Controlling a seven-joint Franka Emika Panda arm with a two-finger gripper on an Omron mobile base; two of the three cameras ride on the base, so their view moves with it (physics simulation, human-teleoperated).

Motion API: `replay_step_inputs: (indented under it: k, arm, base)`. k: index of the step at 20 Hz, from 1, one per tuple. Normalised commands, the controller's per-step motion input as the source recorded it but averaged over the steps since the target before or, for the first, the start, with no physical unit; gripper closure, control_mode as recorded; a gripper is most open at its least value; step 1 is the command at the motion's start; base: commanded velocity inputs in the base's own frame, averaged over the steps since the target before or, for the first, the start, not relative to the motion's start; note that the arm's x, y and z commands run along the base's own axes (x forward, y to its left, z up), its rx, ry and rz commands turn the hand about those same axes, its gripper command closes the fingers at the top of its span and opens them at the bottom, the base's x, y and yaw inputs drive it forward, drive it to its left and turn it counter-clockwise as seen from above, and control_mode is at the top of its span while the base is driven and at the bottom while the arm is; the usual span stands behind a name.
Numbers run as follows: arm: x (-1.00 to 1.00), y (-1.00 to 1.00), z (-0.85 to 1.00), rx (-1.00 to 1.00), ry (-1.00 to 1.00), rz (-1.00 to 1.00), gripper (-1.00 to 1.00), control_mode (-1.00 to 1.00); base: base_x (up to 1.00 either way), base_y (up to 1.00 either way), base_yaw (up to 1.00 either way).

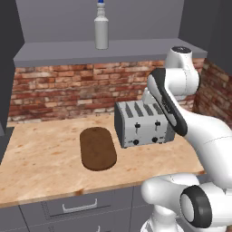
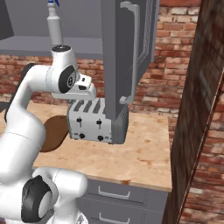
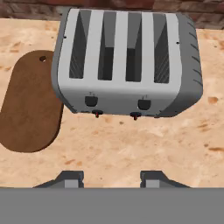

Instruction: Grab the spray bottle from the cabinet, then place it next to the cutting board for sanitizing. Then grab the dish brush from the countertop next to the sink and place it next to the cutting board.

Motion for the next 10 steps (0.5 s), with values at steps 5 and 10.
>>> replay_step_inputs:
  k: [5,10]
  arm:
    - [-0.41,0.02,0.0,0.0,-0.11,0.0,-1.0,-1.0]
    - [-0.71,0.02,0.2,0.0,-0.25,0.0,-1.0,-1.0]
  base:
    - [0.0,0.0,0.0]
    - [0.0,0.0,0.0]
